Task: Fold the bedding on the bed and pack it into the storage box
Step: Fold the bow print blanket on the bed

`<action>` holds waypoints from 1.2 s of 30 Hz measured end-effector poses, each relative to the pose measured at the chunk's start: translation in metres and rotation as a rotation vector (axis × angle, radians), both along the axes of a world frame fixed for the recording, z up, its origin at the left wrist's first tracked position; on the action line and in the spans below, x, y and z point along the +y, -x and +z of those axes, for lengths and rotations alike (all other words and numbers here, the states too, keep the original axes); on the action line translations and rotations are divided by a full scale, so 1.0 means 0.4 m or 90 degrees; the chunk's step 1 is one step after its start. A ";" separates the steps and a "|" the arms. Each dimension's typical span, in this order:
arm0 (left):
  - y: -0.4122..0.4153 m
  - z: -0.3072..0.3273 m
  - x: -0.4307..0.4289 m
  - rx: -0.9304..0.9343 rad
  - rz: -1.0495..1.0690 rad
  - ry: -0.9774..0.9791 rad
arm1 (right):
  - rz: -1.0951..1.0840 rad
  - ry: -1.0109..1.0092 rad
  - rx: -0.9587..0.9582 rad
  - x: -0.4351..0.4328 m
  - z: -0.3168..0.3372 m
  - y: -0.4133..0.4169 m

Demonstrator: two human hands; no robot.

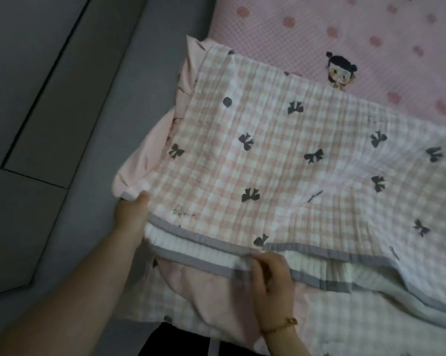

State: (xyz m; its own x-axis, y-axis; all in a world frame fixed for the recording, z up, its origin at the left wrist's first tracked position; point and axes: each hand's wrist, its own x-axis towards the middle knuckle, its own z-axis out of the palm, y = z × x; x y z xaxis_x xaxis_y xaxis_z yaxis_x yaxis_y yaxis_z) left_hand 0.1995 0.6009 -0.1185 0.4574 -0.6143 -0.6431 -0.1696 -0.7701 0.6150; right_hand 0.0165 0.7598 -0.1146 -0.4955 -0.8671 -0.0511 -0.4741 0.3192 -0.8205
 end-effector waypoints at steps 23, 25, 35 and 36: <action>-0.157 0.074 0.177 0.293 0.122 0.083 | -0.532 -0.323 -0.503 0.157 0.089 0.132; -0.106 0.023 0.229 0.276 0.146 -0.007 | -0.551 -0.320 -0.481 0.173 0.075 0.133; 0.140 0.010 0.447 -0.414 -0.702 0.325 | -0.595 -0.235 -0.557 0.171 0.108 0.213; 0.141 -0.004 0.445 -0.458 -0.774 0.363 | -0.582 -0.216 -0.510 0.174 0.111 0.221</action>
State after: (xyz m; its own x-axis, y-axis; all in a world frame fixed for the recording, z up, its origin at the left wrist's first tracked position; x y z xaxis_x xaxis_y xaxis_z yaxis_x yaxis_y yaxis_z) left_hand 0.1430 0.7788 -0.1200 -0.3897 -0.9186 -0.0661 -0.8894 0.3567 0.2858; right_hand -0.0719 0.8295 -0.0703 -0.6334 -0.1095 -0.7660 0.6217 0.5175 -0.5880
